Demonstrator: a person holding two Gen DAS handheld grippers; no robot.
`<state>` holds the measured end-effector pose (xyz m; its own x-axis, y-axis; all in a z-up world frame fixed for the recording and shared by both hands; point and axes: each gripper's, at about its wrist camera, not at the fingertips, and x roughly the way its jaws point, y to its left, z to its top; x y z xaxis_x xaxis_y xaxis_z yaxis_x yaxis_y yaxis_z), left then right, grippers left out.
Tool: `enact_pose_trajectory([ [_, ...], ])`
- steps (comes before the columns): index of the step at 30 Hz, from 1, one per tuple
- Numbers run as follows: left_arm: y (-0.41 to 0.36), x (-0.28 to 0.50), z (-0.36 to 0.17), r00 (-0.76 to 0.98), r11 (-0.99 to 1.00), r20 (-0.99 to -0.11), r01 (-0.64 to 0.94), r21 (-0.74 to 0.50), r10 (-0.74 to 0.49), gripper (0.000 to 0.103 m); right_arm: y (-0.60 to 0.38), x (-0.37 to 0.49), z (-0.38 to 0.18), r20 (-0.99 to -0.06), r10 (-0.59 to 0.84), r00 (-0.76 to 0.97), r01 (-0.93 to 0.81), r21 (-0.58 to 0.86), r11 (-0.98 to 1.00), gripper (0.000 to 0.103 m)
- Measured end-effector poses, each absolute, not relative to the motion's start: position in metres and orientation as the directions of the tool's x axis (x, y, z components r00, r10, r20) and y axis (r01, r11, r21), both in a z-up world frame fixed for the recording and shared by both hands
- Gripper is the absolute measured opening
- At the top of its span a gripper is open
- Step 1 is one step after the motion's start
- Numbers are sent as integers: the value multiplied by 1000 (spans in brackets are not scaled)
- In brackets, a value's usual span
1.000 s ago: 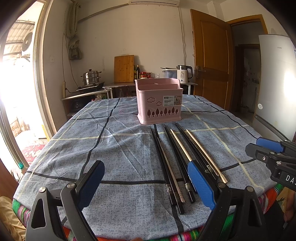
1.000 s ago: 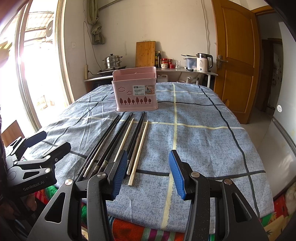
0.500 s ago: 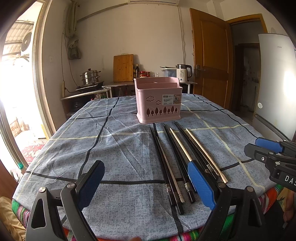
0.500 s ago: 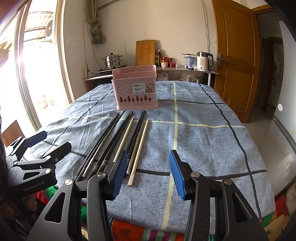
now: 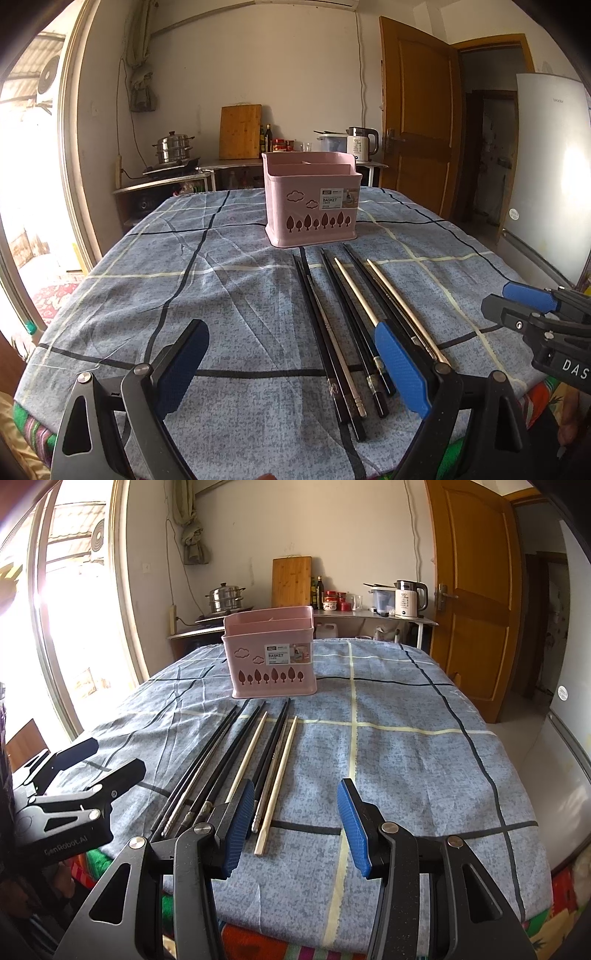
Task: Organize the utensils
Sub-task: 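Lower both tools toward the row of chopsticks on the cloth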
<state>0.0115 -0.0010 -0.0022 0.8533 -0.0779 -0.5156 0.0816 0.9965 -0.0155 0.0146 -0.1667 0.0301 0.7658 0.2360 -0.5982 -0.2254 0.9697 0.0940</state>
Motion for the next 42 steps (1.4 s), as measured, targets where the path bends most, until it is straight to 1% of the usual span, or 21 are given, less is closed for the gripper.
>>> enact_pose_trajectory([
  [7, 8, 51, -8, 823, 998, -564, 61, -21, -62, 92, -162, 38, 28, -614, 270, 742, -251, 119, 961, 48],
  [11, 10, 81, -15, 782, 998, -621, 61, -19, -60, 91, -156, 60, 24, -642, 263, 720, -256, 106, 961, 48],
  [14, 13, 105, -23, 743, 998, -666, 60, -25, -62, 83, -153, 80, 19, -675, 263, 690, -248, 120, 961, 48],
  [19, 17, 143, -40, 644, 994, -757, 75, -76, -106, 81, -149, 110, 9, -723, 247, 645, -238, 117, 964, 48],
  [22, 16, 156, -47, 616, 995, -781, 61, -78, -99, 80, -145, 129, 1, -755, 239, 611, -230, 120, 966, 48],
  [28, 15, 166, -50, 607, 995, -788, 50, -86, -99, 80, -141, 153, -13, -789, 251, 560, -228, 144, 963, 44],
  [31, 16, 169, -50, 608, 995, -789, 44, -86, -95, 80, -140, 160, -19, -802, 243, 545, -225, 140, 964, 39],
  [34, 19, 172, -50, 608, 996, -789, 36, -79, -84, 80, -140, 162, -19, -804, 239, 544, -227, 133, 965, 39],
  [39, 13, 174, -52, 599, 999, -800, 41, -24, -44, 80, -138, 166, -19, -808, 231, 542, -226, 124, 966, 37],
  [42, 11, 176, -52, 595, 999, -803, 48, -11, -37, 80, -138, 164, -19, -810, 227, 541, -228, 119, 966, 34],
])
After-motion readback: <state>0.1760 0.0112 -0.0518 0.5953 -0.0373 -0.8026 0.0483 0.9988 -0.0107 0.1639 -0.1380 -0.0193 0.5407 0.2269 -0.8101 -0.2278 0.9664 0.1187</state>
